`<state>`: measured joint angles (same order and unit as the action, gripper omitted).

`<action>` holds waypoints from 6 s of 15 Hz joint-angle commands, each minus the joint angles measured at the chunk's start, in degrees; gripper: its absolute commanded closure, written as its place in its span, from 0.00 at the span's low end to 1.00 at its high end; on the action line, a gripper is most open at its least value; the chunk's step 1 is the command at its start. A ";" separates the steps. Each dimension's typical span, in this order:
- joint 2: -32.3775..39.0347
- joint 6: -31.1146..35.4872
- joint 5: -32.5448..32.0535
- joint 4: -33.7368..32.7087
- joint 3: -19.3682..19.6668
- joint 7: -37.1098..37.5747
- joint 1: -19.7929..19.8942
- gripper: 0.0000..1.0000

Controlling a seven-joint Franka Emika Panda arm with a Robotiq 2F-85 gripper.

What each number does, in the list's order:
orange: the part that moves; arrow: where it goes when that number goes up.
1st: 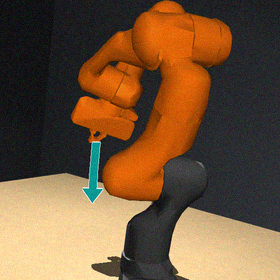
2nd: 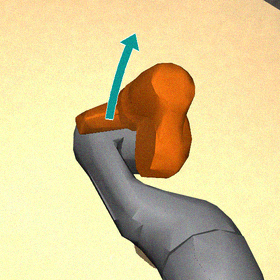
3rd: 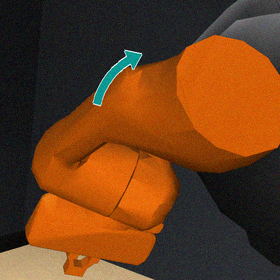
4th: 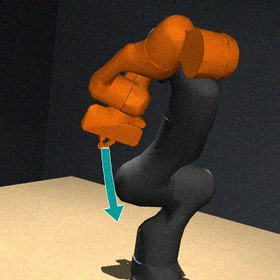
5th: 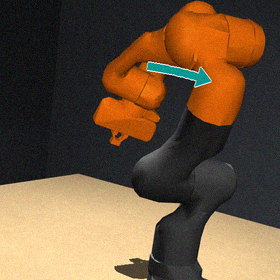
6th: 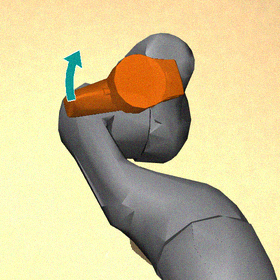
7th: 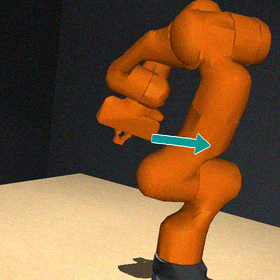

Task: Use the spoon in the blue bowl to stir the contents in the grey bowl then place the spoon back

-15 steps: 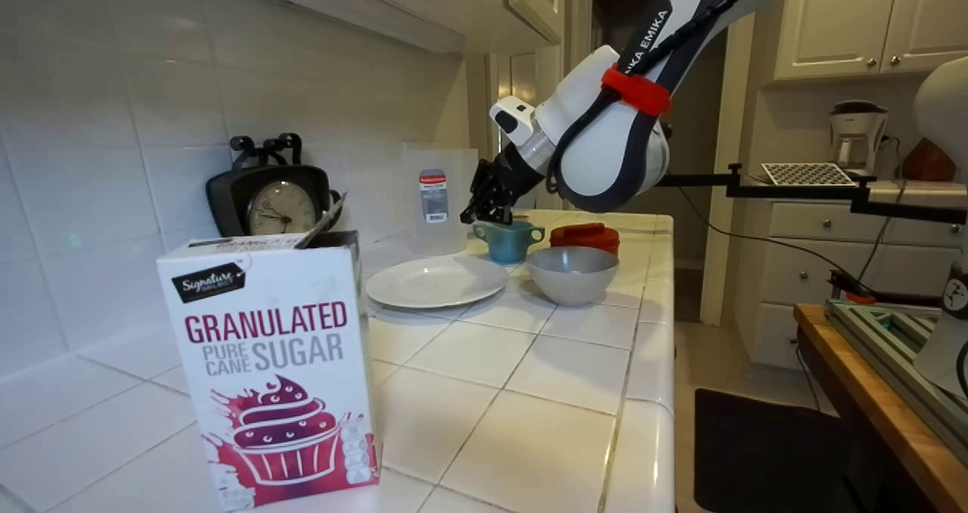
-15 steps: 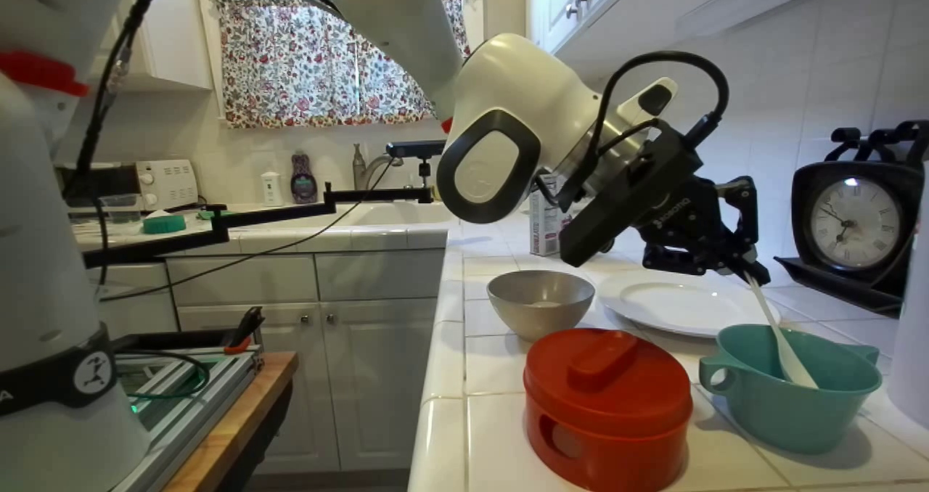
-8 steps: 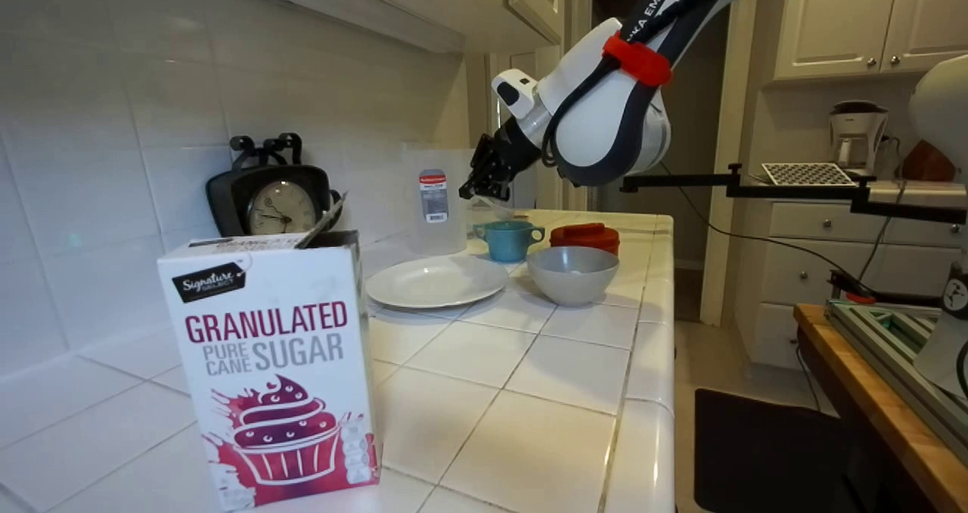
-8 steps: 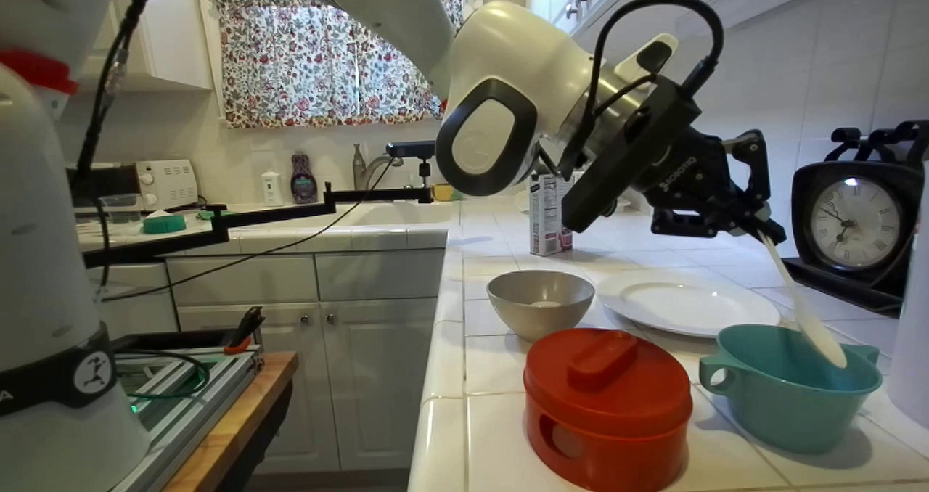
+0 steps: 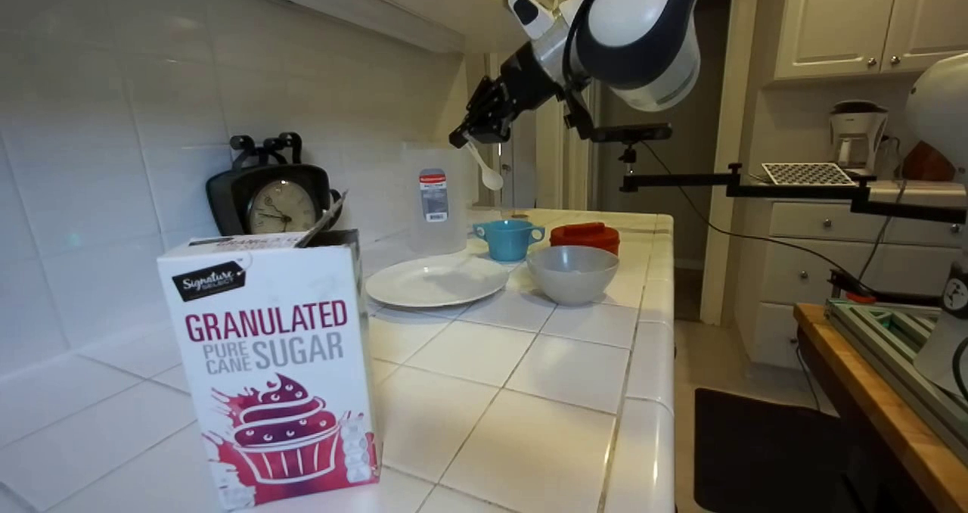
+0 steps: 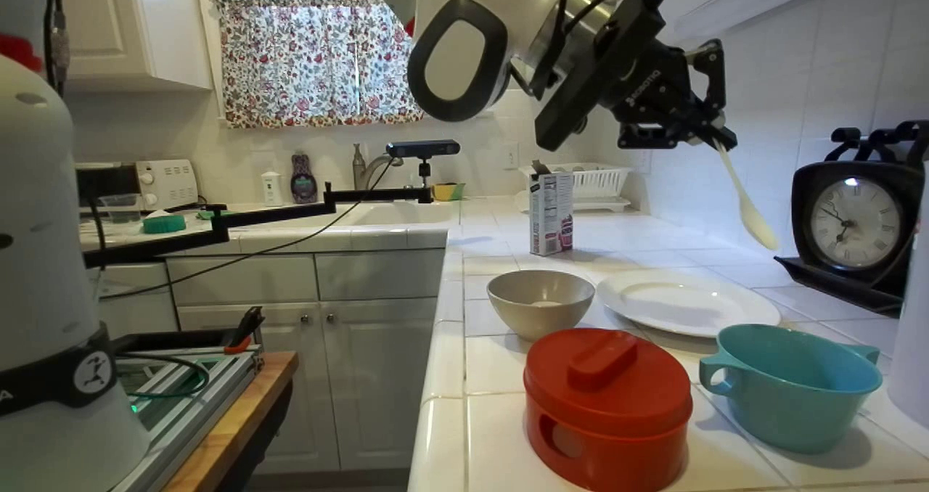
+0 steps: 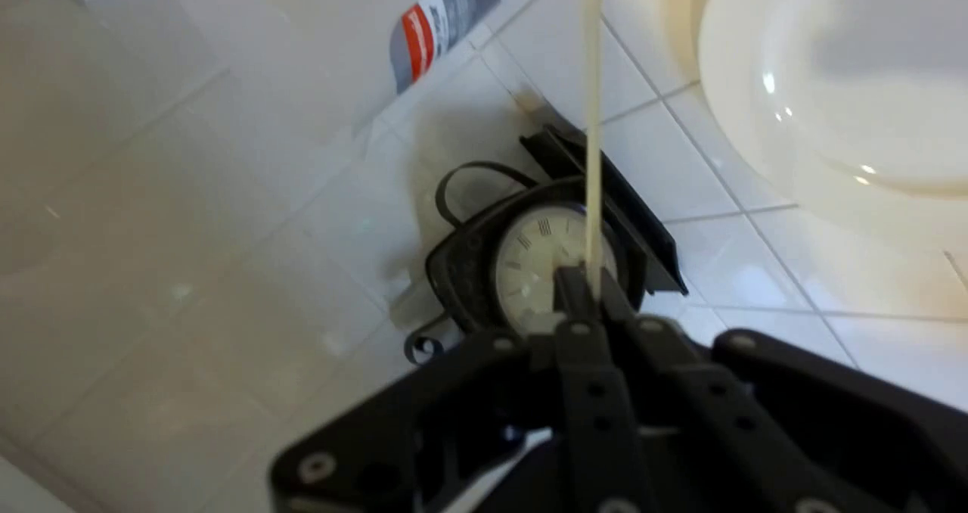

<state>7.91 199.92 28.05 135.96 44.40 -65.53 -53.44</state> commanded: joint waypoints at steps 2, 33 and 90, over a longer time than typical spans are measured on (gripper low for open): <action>-17.55 -7.04 -5.96 7.73 -0.63 -4.21 -1.52 0.99; -33.38 -32.40 20.16 11.46 21.05 -42.36 -19.73 0.99; -49.62 -37.70 -28.70 9.99 39.70 -10.84 -32.54 0.99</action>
<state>-42.74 164.42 1.08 145.77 84.52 -78.08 -87.74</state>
